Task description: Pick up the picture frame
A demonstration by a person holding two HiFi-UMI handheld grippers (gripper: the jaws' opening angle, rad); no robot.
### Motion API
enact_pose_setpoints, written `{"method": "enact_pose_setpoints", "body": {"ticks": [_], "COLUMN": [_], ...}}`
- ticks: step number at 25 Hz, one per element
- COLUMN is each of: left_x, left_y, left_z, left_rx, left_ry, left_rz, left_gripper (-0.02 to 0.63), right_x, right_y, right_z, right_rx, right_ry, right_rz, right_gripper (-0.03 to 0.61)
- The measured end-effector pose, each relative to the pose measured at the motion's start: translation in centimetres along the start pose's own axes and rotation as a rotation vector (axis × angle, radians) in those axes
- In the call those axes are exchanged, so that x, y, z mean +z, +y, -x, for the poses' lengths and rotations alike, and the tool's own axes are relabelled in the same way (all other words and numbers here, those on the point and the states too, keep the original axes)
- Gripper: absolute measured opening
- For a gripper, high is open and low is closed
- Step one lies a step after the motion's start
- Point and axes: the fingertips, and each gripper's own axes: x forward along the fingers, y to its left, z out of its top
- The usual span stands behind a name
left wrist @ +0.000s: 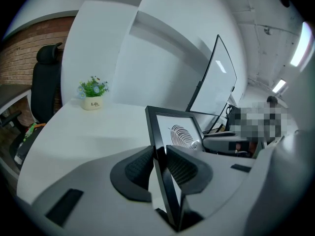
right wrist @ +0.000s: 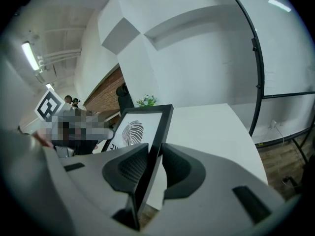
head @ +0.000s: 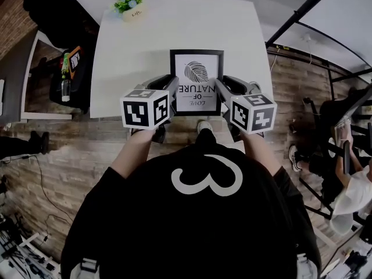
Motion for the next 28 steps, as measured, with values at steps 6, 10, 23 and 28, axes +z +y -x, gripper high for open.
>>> {"method": "enact_pose_setpoints", "body": {"ticks": [6,10,23,28], "left_x": [1.0,1.5,1.1,1.2], "left_y": [-0.5,-0.8,-1.3,-1.6], "left_z": [2.4,4.1,7.1,7.7], "left_rx": [-0.004,-0.007,-0.020,-0.022], "left_ry": [-0.046,-0.082,-0.123,-0.127], "left_rz": [-0.016,-0.023,-0.033,-0.035], "left_gripper": [0.091,0.091,0.091,0.091], "right_x": [1.2,2.0,2.1,2.1], "right_y": [1.5,2.8,5.1,5.5], "right_z": [1.4,2.4,4.2,4.7], "right_rx": [0.008,0.014,0.015,0.024], "right_ry": [-0.046,-0.078,-0.134,-0.143], "right_rz": [0.014,0.028,0.039,0.036], "right_gripper": [0.101,0.101,0.097,0.098]}}
